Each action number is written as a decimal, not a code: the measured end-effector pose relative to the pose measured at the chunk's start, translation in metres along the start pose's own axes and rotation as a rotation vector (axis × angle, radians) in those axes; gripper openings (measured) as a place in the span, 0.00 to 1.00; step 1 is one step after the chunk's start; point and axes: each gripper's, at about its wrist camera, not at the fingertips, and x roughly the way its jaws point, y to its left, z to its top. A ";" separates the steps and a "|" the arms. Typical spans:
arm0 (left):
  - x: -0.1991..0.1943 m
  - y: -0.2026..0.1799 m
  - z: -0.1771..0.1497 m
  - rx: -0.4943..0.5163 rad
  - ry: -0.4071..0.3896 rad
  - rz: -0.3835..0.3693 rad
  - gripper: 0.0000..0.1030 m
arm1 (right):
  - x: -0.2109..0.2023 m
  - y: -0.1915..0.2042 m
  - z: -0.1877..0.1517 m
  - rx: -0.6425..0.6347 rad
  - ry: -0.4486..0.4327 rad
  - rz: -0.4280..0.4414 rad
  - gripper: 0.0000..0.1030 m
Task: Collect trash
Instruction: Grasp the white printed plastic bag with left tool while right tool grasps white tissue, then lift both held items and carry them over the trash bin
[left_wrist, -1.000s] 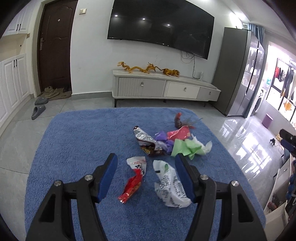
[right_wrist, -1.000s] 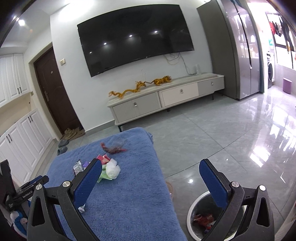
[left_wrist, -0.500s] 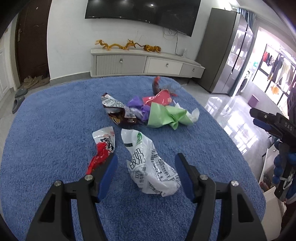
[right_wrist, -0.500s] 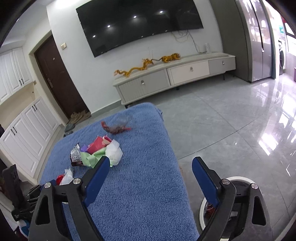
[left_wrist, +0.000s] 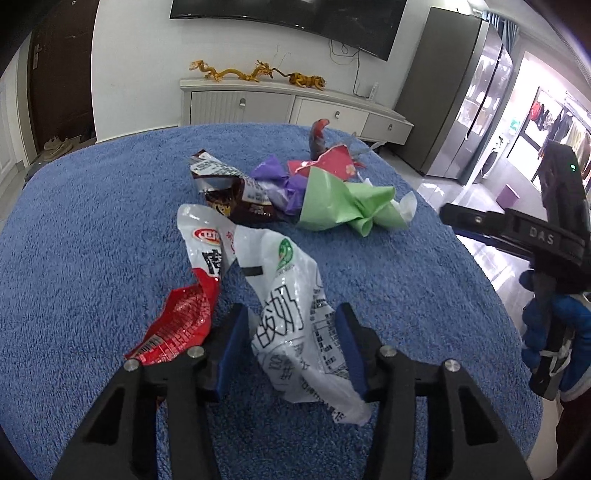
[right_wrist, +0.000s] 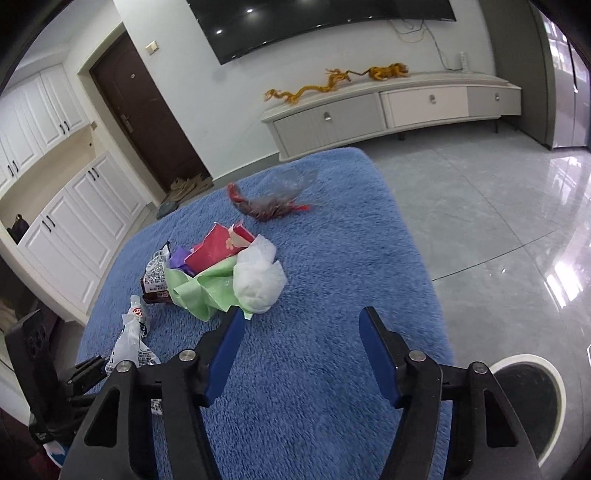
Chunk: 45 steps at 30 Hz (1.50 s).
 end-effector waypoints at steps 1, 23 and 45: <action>0.000 0.000 -0.001 -0.001 -0.002 -0.003 0.45 | 0.004 0.001 0.001 0.000 0.004 0.008 0.58; -0.001 -0.008 0.000 0.045 -0.018 0.012 0.26 | 0.033 0.017 0.006 -0.003 -0.008 0.080 0.06; -0.099 -0.053 -0.031 0.098 -0.195 -0.013 0.22 | -0.112 0.056 -0.049 -0.116 -0.151 0.013 0.03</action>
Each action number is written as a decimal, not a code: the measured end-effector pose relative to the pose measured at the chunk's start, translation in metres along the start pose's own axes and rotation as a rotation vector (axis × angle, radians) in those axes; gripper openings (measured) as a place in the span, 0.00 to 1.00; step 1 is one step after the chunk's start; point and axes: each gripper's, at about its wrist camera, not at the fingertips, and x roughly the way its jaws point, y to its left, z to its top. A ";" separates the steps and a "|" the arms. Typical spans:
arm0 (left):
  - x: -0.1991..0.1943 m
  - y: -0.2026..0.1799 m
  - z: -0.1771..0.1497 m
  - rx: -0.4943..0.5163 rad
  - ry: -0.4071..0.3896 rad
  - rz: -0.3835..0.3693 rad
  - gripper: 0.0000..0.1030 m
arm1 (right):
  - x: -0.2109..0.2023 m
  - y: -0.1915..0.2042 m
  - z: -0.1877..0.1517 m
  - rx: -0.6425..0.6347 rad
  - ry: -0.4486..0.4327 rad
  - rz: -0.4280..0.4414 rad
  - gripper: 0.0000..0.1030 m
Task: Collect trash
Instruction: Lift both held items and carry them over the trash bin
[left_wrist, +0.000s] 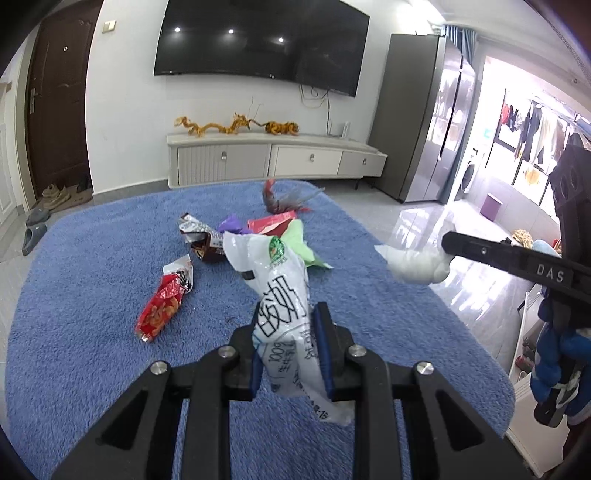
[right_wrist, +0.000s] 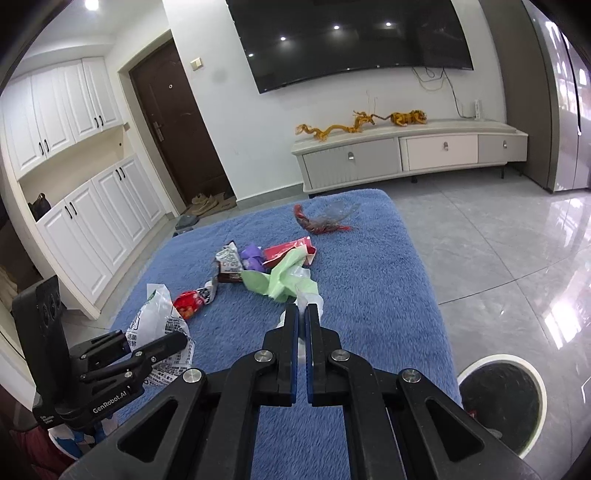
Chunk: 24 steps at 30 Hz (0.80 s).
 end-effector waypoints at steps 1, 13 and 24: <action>-0.006 -0.003 -0.001 0.007 -0.011 0.008 0.22 | -0.004 0.004 -0.002 -0.002 -0.004 0.000 0.03; -0.056 -0.023 -0.006 0.040 -0.083 0.065 0.22 | -0.045 0.027 -0.013 -0.027 -0.082 0.045 0.03; -0.076 -0.039 -0.009 0.072 -0.116 0.085 0.22 | -0.078 0.031 -0.019 -0.037 -0.144 0.055 0.03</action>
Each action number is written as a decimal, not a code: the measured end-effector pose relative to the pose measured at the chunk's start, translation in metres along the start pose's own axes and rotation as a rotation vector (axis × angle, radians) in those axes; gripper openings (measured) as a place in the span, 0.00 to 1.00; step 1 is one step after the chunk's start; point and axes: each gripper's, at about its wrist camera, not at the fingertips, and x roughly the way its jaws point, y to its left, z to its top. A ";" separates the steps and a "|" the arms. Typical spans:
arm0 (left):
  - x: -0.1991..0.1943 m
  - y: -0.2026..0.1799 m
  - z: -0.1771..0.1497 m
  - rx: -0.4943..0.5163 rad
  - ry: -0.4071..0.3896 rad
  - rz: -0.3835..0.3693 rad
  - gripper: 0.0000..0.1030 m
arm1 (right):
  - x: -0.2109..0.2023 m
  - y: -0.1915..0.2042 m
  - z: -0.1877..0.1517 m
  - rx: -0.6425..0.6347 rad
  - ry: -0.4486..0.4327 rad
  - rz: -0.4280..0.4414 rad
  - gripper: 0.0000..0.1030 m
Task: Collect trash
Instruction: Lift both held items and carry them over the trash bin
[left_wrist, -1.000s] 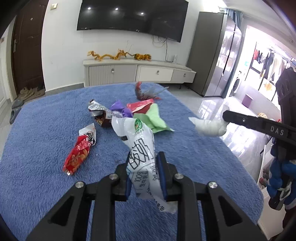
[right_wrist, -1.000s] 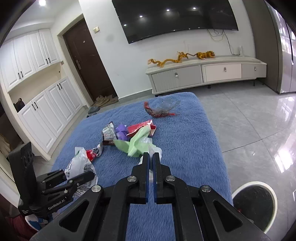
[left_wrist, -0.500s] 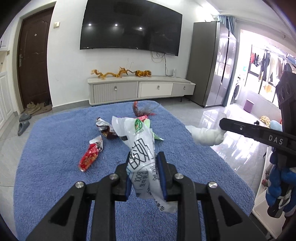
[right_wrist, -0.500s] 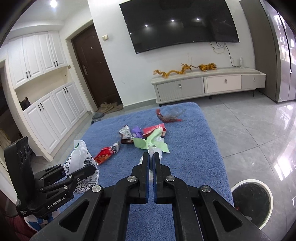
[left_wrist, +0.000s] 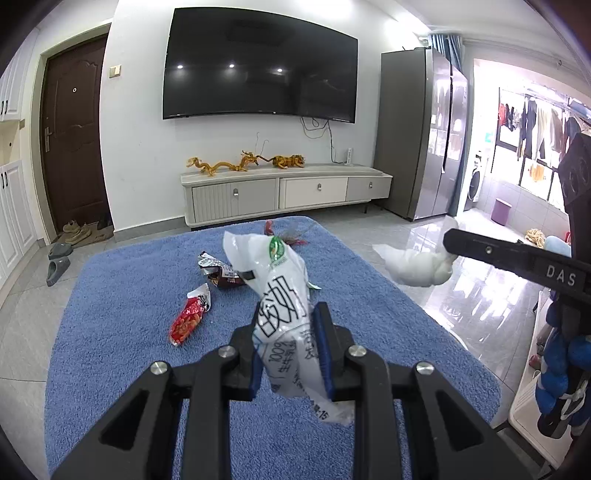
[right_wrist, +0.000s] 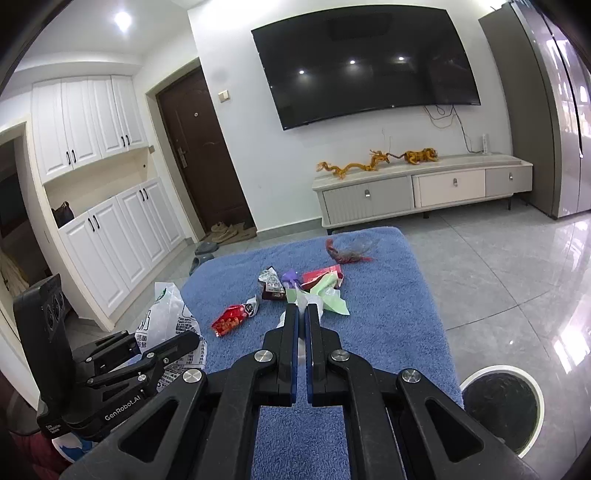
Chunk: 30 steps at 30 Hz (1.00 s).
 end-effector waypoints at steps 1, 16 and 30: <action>-0.001 -0.001 0.000 0.002 -0.001 0.002 0.22 | -0.001 -0.001 0.000 0.000 -0.003 0.000 0.03; 0.017 -0.024 0.013 0.088 0.009 0.006 0.22 | -0.017 -0.035 -0.005 0.063 -0.039 -0.028 0.03; 0.065 -0.088 0.034 0.236 0.040 -0.067 0.22 | -0.038 -0.117 -0.018 0.206 -0.081 -0.131 0.03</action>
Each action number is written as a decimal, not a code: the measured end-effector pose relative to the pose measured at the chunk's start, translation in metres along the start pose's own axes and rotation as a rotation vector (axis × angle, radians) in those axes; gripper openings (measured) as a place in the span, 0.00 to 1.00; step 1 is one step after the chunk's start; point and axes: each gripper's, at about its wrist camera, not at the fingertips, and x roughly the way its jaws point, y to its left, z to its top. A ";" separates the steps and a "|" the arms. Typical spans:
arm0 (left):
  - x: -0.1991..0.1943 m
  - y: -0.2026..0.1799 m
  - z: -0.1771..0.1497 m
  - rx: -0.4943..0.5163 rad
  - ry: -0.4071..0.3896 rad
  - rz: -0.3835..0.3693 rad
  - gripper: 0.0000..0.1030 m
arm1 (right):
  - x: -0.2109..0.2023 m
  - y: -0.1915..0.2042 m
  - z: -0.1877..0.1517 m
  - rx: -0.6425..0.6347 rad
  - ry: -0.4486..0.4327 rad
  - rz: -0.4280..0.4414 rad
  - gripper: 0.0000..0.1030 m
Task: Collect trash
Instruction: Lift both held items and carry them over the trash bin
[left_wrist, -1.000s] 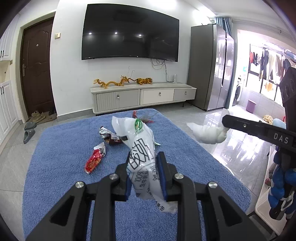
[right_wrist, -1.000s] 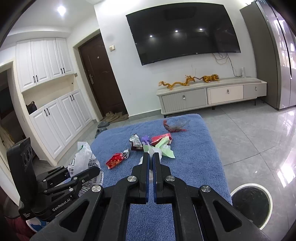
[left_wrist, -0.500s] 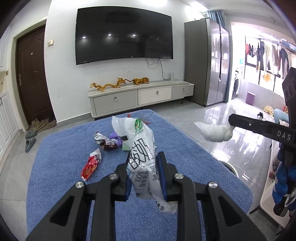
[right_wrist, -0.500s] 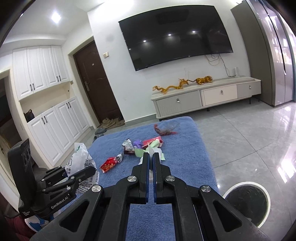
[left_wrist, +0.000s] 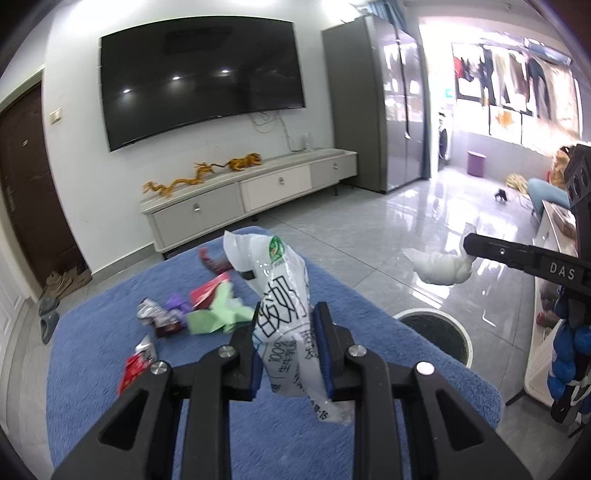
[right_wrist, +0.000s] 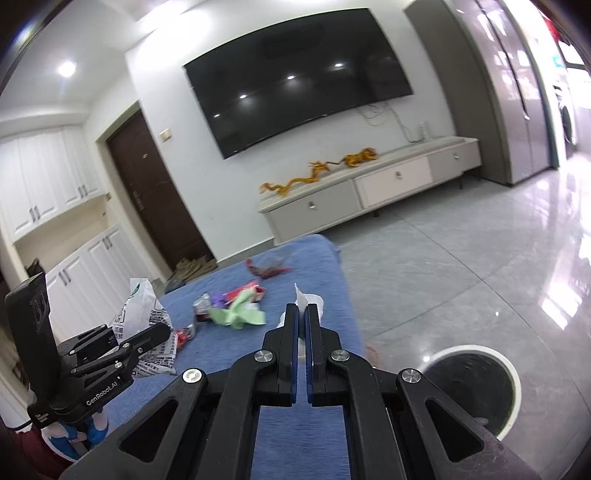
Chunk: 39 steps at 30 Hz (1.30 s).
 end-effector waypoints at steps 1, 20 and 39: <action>0.006 -0.007 0.003 0.017 0.005 -0.009 0.22 | 0.000 -0.007 0.000 0.010 -0.001 -0.009 0.03; 0.124 -0.122 0.038 0.233 0.126 -0.183 0.23 | 0.037 -0.149 -0.028 0.252 0.086 -0.188 0.03; 0.214 -0.195 0.035 0.293 0.276 -0.267 0.25 | 0.089 -0.238 -0.065 0.432 0.196 -0.276 0.07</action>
